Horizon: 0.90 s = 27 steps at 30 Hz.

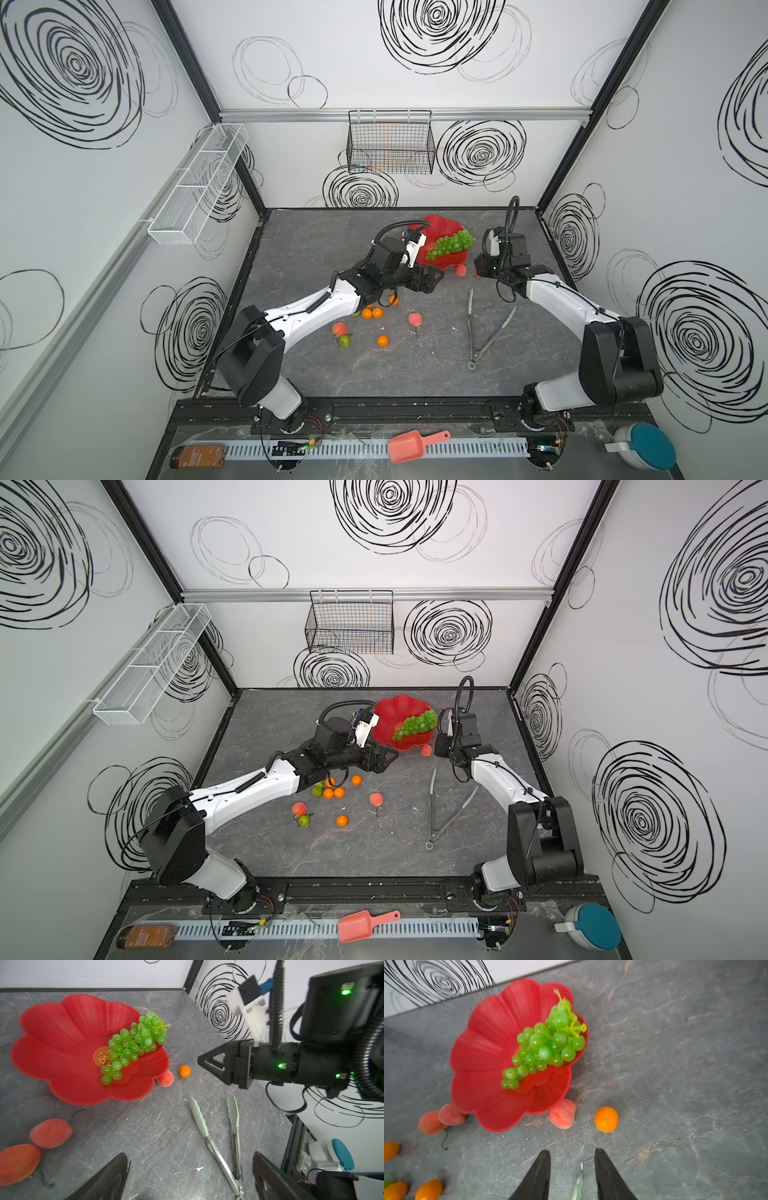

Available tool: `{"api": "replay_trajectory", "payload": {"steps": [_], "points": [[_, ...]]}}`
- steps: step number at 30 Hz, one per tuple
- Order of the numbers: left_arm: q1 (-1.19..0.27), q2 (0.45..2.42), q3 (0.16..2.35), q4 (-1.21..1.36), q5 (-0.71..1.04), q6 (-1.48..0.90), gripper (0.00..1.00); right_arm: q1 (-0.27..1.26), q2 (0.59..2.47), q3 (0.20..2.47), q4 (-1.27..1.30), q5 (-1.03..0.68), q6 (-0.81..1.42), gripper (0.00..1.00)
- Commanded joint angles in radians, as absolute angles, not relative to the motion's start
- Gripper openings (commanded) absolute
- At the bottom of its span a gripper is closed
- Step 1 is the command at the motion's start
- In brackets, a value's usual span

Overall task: Place and organize the fake fruits in the fruit bowl
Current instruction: 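Release the grapes and move the right gripper down beside the bowl rim, then grasp the pink peach beside the bowl with the right gripper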

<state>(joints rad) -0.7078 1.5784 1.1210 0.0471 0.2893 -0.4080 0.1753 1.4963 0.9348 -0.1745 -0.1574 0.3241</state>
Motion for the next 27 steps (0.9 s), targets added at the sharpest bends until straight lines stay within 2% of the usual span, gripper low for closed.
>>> {"api": "replay_trajectory", "payload": {"steps": [1,6,13,19,27], "points": [[-0.706,1.609,1.107,0.138,0.365,-0.481,0.96,0.196,1.559,0.979,-0.26,-0.114,0.361,0.38],[-0.667,1.646,1.111,0.185,0.433,-0.547,0.96,0.198,1.623,0.986,-0.229,-0.143,0.382,0.38],[-0.628,1.655,1.121,0.173,0.405,-0.555,0.96,0.2,1.716,1.039,-0.22,-0.201,0.376,0.43],[-0.621,1.655,1.127,0.168,0.4,-0.553,0.96,0.202,1.759,1.071,-0.214,-0.233,0.38,0.56],[-0.617,1.651,1.131,0.162,0.397,-0.55,0.96,0.207,1.809,1.118,-0.216,-0.242,0.384,0.61]]}}
